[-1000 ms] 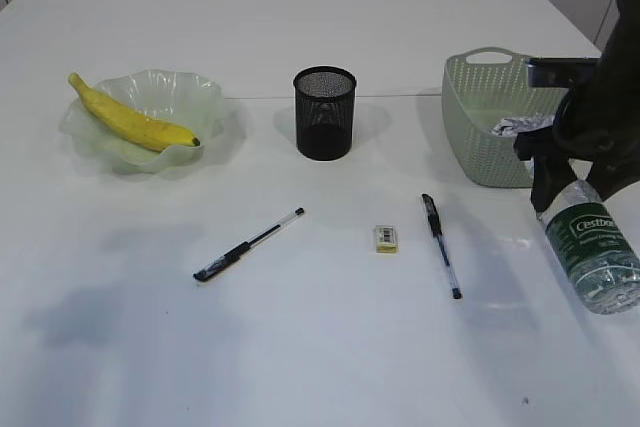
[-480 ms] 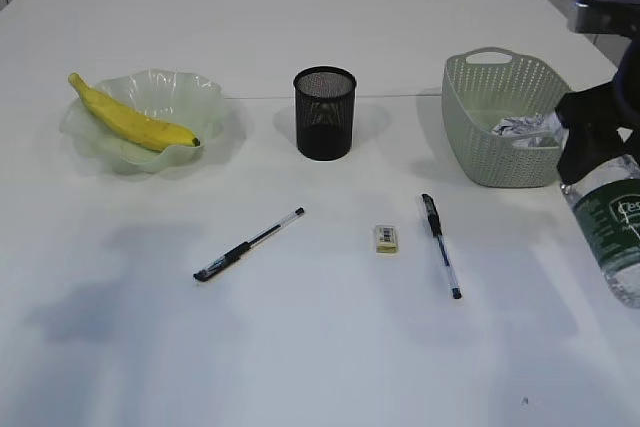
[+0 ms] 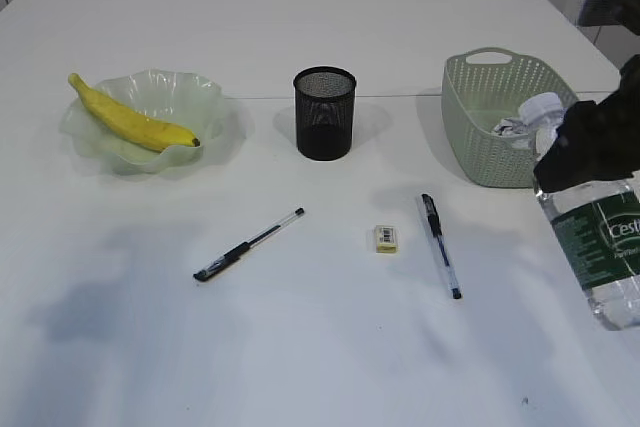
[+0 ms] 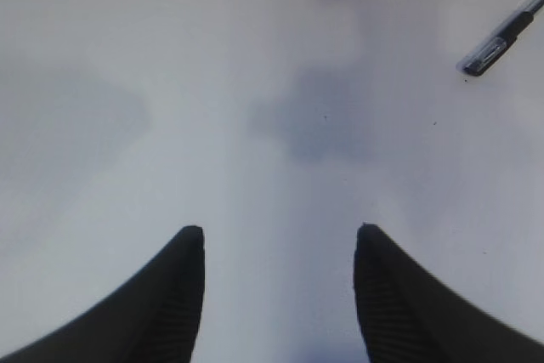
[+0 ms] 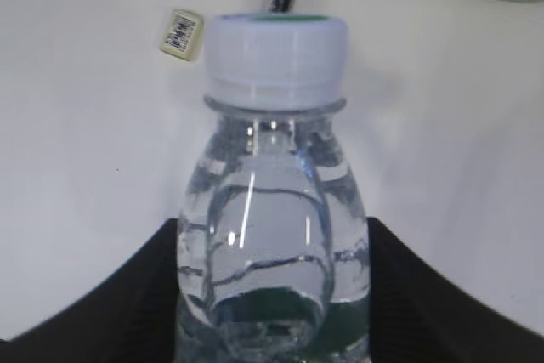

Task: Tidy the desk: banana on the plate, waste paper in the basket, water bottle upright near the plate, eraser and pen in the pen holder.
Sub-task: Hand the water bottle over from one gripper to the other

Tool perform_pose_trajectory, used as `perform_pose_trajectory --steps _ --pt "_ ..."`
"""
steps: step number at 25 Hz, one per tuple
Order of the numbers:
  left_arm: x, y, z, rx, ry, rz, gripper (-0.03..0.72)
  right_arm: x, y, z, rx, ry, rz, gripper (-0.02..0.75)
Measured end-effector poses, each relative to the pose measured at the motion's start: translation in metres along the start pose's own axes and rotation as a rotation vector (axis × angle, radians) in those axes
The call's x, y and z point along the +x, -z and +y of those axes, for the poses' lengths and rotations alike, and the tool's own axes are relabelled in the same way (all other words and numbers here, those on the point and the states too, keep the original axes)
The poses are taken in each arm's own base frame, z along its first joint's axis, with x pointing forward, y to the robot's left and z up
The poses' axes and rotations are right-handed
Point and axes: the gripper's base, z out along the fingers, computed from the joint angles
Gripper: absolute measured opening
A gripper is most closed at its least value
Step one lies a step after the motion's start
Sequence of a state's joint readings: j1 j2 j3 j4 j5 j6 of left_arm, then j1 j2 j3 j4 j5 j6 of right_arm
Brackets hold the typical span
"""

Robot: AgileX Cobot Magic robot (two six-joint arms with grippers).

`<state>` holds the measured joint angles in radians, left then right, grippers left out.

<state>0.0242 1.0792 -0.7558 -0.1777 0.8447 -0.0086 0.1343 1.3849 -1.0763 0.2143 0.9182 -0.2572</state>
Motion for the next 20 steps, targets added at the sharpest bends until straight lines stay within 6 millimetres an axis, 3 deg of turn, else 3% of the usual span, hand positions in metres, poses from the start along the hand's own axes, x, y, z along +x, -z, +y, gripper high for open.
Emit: perform_pose_trajectory --steps 5,13,20 --pt "-0.001 0.000 0.000 0.000 0.000 -0.009 0.391 0.001 0.004 0.010 -0.092 0.058 -0.097 0.431" --pt "-0.001 0.000 0.000 0.000 0.000 -0.013 0.391 -0.023 0.011 0.041 -0.430 0.168 -0.399 0.431" --pt "-0.002 0.000 0.000 0.000 0.000 -0.017 0.391 -0.035 0.012 0.054 -0.597 0.279 -0.565 0.431"
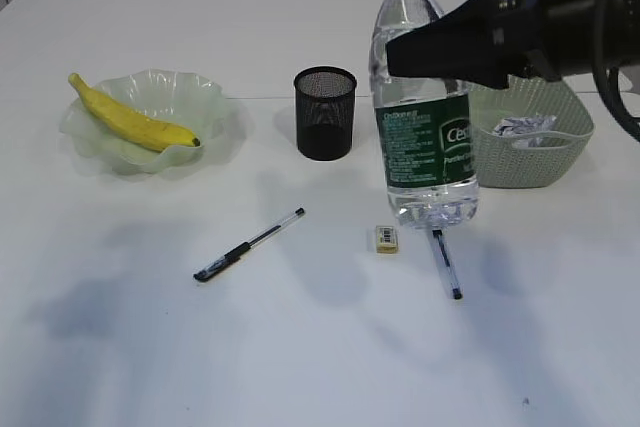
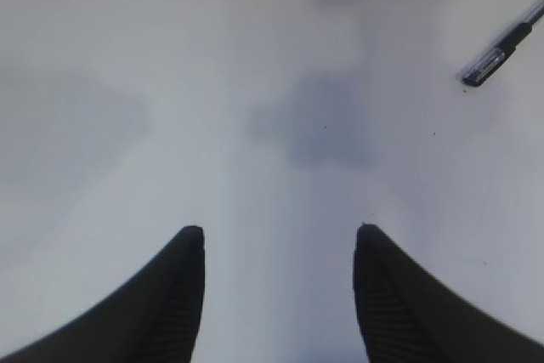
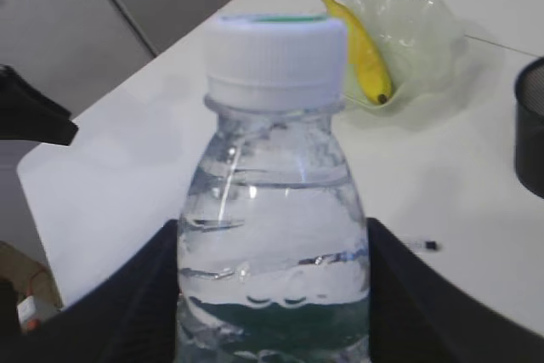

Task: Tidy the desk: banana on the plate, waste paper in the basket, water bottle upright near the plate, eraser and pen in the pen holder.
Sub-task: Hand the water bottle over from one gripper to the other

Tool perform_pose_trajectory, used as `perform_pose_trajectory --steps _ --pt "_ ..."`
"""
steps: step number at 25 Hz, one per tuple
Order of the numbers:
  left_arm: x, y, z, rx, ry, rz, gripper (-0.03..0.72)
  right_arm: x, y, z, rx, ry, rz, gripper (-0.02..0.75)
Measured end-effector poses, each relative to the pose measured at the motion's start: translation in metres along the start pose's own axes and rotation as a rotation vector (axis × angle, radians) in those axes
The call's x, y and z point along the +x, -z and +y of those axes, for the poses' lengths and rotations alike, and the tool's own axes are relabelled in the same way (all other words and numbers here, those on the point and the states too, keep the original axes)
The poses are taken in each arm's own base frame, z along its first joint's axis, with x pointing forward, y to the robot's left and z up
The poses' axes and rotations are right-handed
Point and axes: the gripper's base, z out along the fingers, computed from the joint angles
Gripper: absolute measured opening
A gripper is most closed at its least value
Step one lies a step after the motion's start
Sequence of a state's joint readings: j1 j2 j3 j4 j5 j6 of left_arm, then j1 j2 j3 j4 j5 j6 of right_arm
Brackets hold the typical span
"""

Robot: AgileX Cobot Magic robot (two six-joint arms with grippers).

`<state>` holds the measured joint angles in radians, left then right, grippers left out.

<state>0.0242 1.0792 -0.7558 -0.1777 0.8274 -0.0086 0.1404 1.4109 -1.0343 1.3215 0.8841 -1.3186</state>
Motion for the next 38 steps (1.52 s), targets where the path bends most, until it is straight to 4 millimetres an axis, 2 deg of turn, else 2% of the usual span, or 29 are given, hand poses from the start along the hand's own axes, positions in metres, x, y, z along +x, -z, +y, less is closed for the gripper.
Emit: perform_pose_trajectory --steps 11,19,29,34,38 --pt "-0.003 0.000 0.000 0.000 0.000 -0.038 0.391 -0.012 -0.006 0.011 -0.246 0.075 -0.200 0.431" --pt "-0.023 0.003 0.000 0.001 -0.009 -0.253 0.384 -0.014 -0.006 0.012 -0.261 0.091 -0.229 0.431" --pt "-0.038 0.000 -0.003 0.058 0.081 -0.381 0.380 -0.014 -0.006 0.012 -0.261 0.093 -0.229 0.431" --pt "-0.049 0.003 -0.003 0.027 -0.019 -0.508 0.380 -0.014 -0.006 0.012 -0.260 0.096 -0.228 0.431" --pt "-0.051 0.004 -0.020 0.050 -0.155 -0.572 0.380 -0.014 -0.006 0.012 -0.258 0.105 -0.229 0.431"
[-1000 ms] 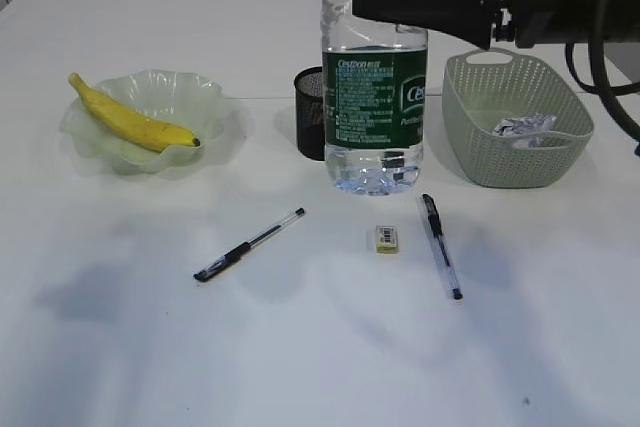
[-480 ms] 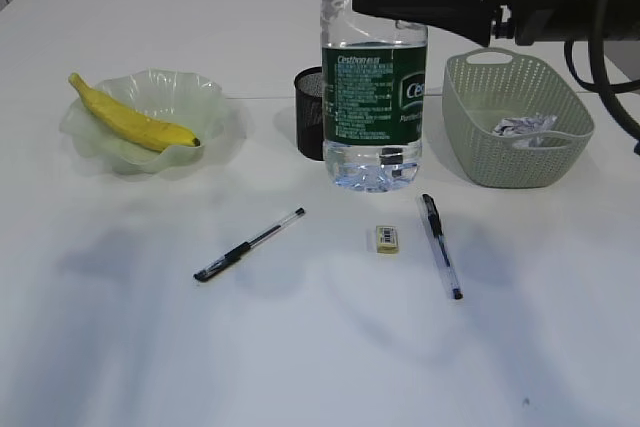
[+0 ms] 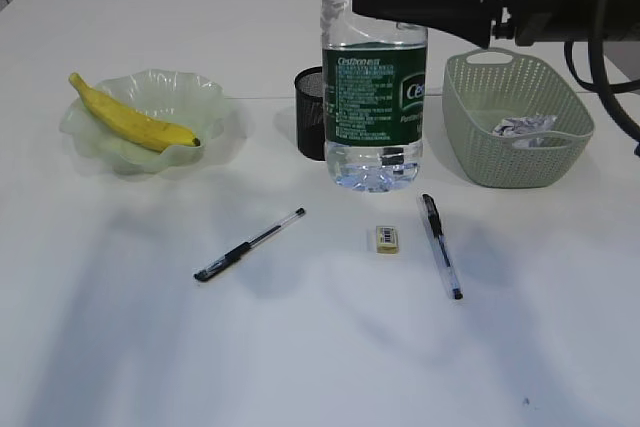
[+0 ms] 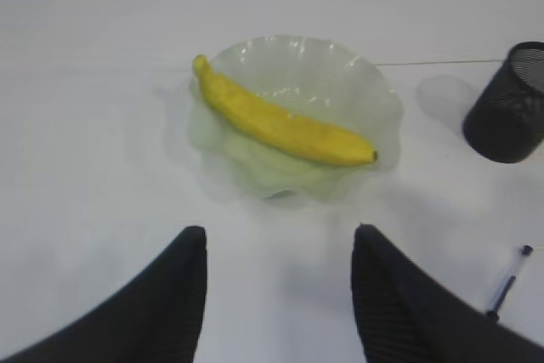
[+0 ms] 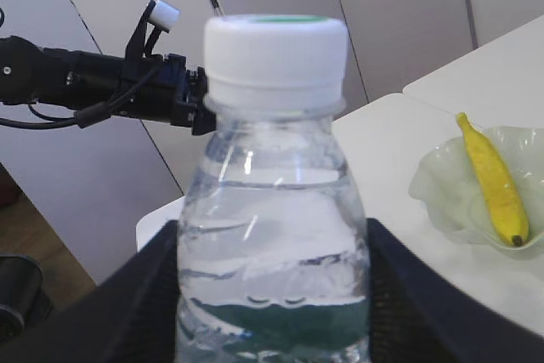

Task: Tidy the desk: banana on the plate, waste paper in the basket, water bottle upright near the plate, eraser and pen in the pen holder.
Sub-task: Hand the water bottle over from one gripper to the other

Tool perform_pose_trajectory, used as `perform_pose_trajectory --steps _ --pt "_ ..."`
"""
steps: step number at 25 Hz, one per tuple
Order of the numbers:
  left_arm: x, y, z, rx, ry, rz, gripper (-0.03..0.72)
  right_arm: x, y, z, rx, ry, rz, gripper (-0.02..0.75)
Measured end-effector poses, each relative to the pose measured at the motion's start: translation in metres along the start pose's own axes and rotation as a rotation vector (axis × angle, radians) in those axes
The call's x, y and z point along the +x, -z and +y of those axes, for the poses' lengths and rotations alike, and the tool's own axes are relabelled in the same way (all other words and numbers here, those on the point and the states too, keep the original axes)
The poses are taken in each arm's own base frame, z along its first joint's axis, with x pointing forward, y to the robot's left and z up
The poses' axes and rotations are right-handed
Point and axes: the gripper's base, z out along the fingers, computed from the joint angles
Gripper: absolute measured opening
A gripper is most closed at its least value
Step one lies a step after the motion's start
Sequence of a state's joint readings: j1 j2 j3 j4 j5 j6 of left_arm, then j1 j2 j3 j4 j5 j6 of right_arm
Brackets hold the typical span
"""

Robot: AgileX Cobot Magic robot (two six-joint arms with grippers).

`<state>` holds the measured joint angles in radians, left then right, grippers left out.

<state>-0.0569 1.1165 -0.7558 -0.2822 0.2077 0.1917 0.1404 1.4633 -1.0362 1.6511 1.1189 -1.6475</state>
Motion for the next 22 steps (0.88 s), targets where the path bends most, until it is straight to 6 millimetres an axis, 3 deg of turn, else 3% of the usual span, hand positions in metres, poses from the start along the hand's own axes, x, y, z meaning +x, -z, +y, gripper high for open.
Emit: perform_pose_trajectory --steps 6,10,17,22 --pt "0.006 -0.016 -0.044 0.140 -0.147 -0.026 0.380 0.000 0.000 -0.001 0.015 0.006 0.001 0.431" --pt "0.018 -0.033 -0.064 0.196 -0.138 0.019 0.380 0.000 0.000 -0.002 0.017 0.010 0.001 0.431" --pt "0.023 -0.044 -0.064 0.168 -0.044 -0.043 0.380 0.000 0.000 -0.002 0.019 0.010 0.003 0.431" --pt "0.041 -0.045 -0.053 0.106 -0.035 -0.130 0.380 0.000 0.000 -0.002 0.019 0.010 0.003 0.431"
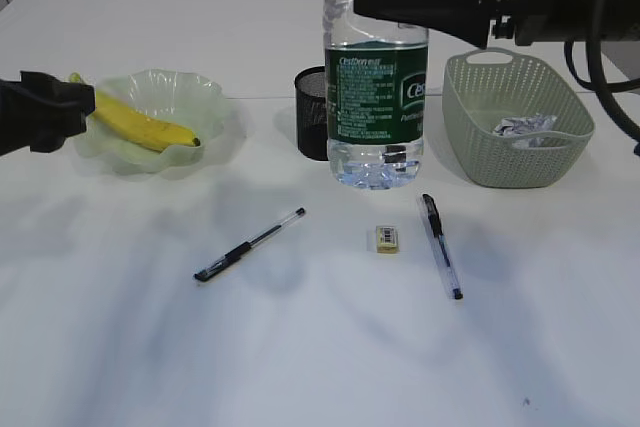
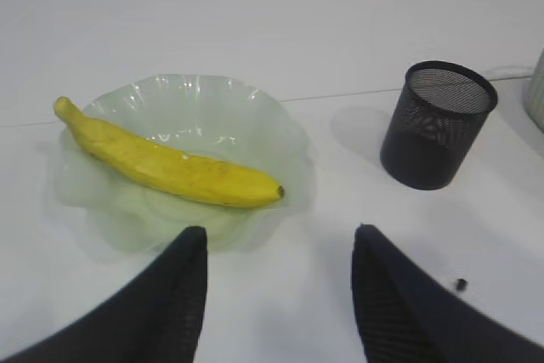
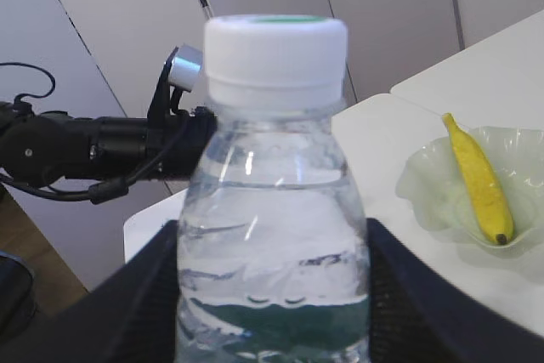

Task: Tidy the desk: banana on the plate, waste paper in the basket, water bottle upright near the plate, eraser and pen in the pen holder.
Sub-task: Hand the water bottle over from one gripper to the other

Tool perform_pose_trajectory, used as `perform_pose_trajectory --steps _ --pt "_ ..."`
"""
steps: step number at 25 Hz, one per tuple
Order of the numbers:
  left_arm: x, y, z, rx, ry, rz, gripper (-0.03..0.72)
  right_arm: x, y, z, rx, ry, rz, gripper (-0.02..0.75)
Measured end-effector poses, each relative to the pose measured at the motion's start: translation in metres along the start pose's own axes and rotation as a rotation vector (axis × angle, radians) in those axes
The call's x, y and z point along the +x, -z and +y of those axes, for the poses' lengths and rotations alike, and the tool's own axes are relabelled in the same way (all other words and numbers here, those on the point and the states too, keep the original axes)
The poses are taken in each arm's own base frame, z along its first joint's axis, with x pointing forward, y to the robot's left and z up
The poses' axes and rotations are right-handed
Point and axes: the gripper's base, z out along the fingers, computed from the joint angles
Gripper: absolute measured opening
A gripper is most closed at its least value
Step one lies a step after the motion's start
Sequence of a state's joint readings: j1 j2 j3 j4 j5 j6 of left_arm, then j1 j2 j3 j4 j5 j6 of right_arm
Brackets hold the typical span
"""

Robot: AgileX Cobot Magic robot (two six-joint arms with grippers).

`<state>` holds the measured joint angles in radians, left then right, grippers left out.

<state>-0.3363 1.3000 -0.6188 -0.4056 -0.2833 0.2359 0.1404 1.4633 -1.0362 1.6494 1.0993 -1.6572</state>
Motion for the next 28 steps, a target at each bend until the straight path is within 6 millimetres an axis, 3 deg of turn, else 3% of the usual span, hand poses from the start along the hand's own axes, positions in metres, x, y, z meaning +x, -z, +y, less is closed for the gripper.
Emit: perform_pose_trajectory --steps 6,17,23,28 --pt "0.019 0.009 -0.003 0.095 -0.004 -0.128 0.380 0.000 0.000 0.000 0.000 0.002 0.000 0.431" --pt "0.018 0.019 -0.047 0.626 -0.052 -0.280 0.382 0.000 0.000 -0.001 0.012 0.006 0.001 0.430" --pt "0.021 0.022 -0.056 0.749 -0.038 -0.230 0.479 0.000 0.000 -0.001 0.015 0.038 0.002 0.430" --pt "0.009 0.025 -0.069 0.897 -0.041 -0.165 0.533 0.001 0.000 -0.001 0.012 0.043 0.007 0.430"
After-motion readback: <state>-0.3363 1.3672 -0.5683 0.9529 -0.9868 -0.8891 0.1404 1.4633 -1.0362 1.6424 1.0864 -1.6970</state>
